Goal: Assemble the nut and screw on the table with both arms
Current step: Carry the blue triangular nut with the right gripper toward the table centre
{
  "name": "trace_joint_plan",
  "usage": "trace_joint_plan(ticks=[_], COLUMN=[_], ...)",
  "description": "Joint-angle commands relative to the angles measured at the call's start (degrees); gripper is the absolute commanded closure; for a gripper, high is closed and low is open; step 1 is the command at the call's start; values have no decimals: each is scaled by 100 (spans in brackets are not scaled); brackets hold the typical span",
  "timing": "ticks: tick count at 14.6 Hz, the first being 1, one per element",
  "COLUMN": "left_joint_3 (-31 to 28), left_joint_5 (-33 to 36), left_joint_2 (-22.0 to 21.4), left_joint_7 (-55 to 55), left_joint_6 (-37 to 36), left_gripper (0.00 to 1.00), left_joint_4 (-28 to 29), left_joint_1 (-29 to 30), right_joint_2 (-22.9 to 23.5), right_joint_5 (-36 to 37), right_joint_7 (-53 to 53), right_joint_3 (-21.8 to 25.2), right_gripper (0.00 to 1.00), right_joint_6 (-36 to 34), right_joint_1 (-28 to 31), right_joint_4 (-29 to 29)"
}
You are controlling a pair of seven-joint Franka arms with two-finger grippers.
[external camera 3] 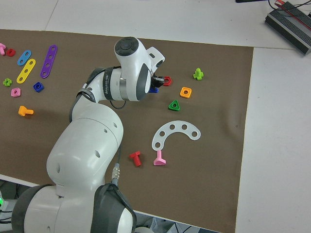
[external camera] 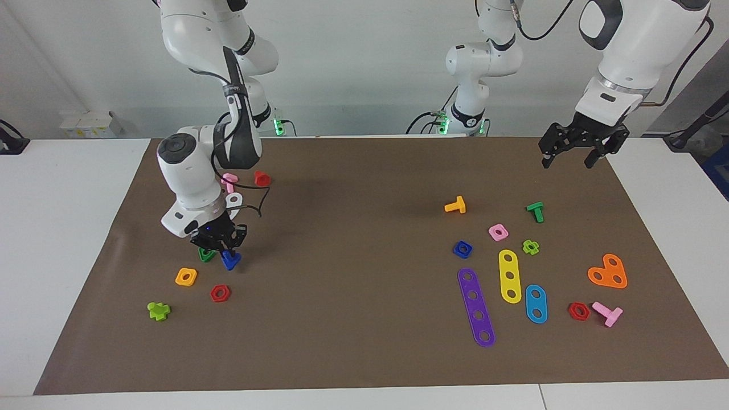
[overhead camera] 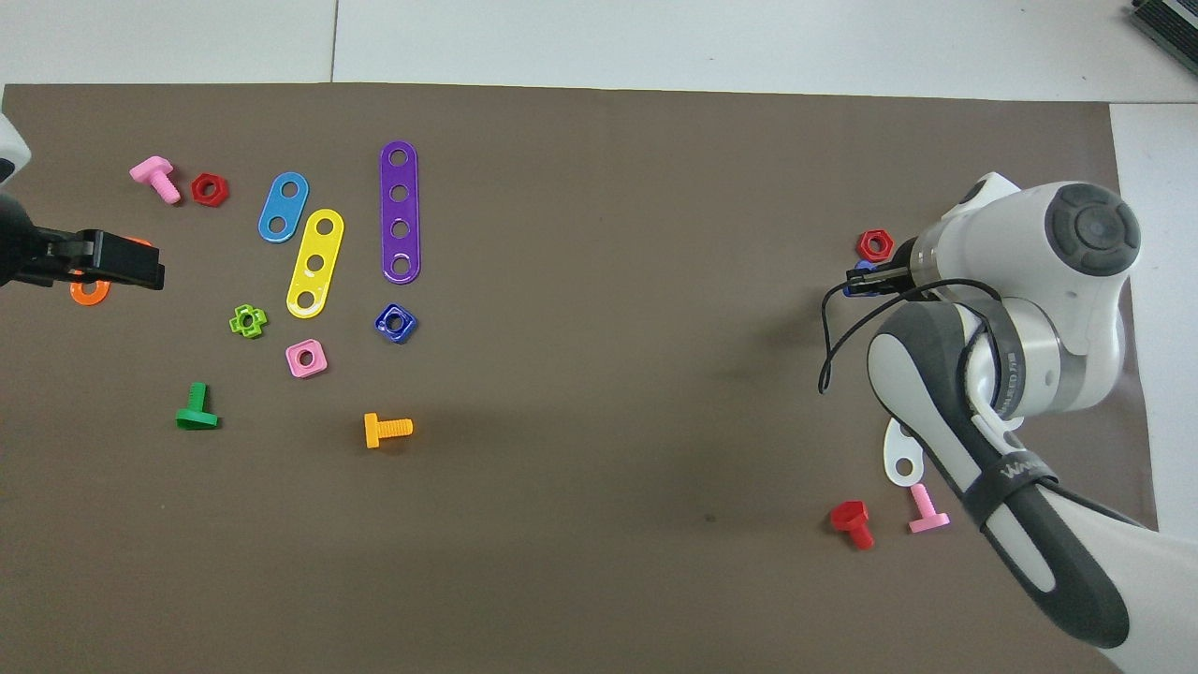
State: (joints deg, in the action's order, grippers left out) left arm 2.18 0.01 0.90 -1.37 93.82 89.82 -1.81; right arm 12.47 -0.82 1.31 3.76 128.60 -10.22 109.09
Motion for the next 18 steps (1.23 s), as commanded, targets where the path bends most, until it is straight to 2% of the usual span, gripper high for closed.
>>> trace_joint_plan(ticks=[1, 4, 7, 11, 15, 18], left_joint_3=[54, 54, 63, 63, 63, 72], left_joint_5=[43, 43, 43, 43, 34, -10], left_joint_2=[-177, -177, -177, -177, -212, -352], left_joint_7=[57, 57, 84, 101, -4, -13], left_joint_6=[66, 66, 57, 101, 171, 382], left_gripper=[0, 0, 0, 0, 0, 0], left_joint_4=[211, 211, 211, 202, 272, 666], left_joint_1=[84, 76, 41, 23, 67, 15], right_joint_2=[115, 247, 685, 1081, 1644, 1671], right_joint_5=[29, 29, 90, 169, 687, 723], right_joint_7=[1069, 2106, 3092, 3655, 4341, 4360], right_joint_3=[-50, -50, -50, -42, -42, -42], right_gripper=[100, 100, 100, 100, 100, 100], right_joint_6=[-529, -336, -38, 357, 824, 948], right_joint_1=[-584, -1383, -1965, -2413, -2634, -2643], right_joint_4=[-757, -820, -1126, -1145, -1328, -1285])
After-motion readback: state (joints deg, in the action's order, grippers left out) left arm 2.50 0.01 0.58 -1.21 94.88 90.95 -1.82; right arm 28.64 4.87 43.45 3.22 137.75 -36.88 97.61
